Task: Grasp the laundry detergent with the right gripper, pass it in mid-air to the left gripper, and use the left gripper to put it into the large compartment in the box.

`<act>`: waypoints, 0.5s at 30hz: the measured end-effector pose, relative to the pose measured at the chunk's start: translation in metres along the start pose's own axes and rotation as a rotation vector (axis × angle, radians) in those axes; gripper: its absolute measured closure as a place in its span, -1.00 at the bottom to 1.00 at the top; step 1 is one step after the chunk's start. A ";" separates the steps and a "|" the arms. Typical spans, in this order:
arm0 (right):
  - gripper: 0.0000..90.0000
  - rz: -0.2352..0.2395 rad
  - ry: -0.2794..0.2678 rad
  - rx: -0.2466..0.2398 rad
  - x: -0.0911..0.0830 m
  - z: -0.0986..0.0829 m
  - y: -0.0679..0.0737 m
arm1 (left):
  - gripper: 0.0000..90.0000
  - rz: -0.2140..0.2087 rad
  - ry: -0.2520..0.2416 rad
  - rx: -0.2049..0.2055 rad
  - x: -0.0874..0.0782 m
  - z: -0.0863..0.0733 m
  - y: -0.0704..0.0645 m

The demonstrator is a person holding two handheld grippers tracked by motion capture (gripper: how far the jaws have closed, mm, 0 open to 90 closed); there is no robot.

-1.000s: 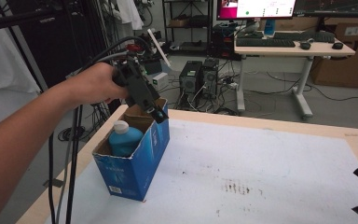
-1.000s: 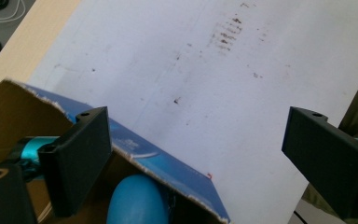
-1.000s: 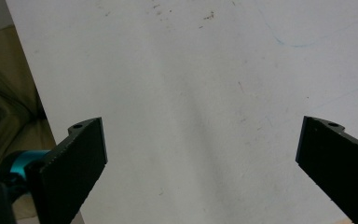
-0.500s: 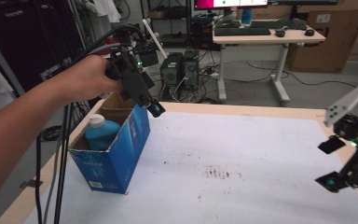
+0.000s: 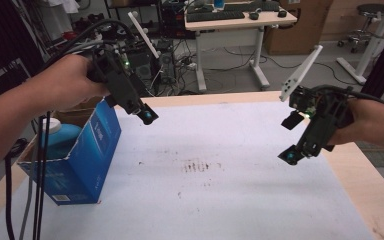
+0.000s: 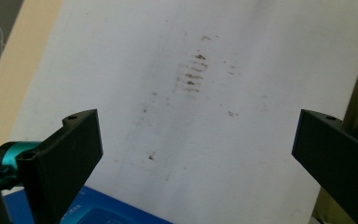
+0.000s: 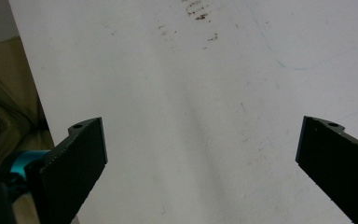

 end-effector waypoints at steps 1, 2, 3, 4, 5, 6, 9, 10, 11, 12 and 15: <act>-0.98 0.001 0.001 -0.003 0.000 0.000 0.000 | -0.96 -0.012 0.006 0.012 0.002 0.001 -0.003; -0.98 0.001 0.004 -0.002 0.000 0.001 -0.001 | -0.96 -0.026 0.016 0.028 0.003 0.002 -0.007; -0.98 0.001 0.003 -0.003 0.000 0.001 -0.001 | -0.96 -0.042 0.022 0.040 0.004 0.002 -0.011; -0.98 0.002 0.000 -0.004 0.000 0.002 -0.001 | -0.96 -0.058 0.029 0.048 0.005 0.003 -0.015; -0.98 0.005 0.003 -0.003 0.000 0.002 -0.001 | -0.96 -0.067 0.034 0.060 0.006 0.003 -0.018; -0.98 0.003 0.002 -0.007 0.001 0.003 -0.001 | -0.96 -0.071 0.039 0.073 0.007 0.003 -0.022; -0.98 0.004 -0.001 -0.010 0.000 0.008 -0.002 | -0.96 -0.074 0.039 0.092 0.011 0.004 -0.029; -0.98 0.004 -0.001 -0.010 0.000 0.008 -0.002 | -0.96 -0.074 0.039 0.092 0.011 0.004 -0.029; -0.98 0.004 -0.001 -0.014 0.001 0.010 -0.002 | -0.96 -0.080 0.047 0.097 0.015 0.003 -0.033; -0.98 0.006 0.002 -0.018 0.002 0.014 -0.001 | -0.96 -0.081 0.051 0.103 0.017 0.002 -0.035; -0.98 0.007 0.005 -0.030 0.004 0.018 0.000 | -0.96 -0.094 0.065 0.116 0.022 -0.001 -0.041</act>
Point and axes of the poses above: each handheld gripper's, and its own axes: x roughly forward along the jaws, z roughly out of its top, y roughly to its left, the point moved 5 cm from there along x, roughly forward along the jaws, and after that the axes turned 3 degrees about x, right-handed, at the moved point
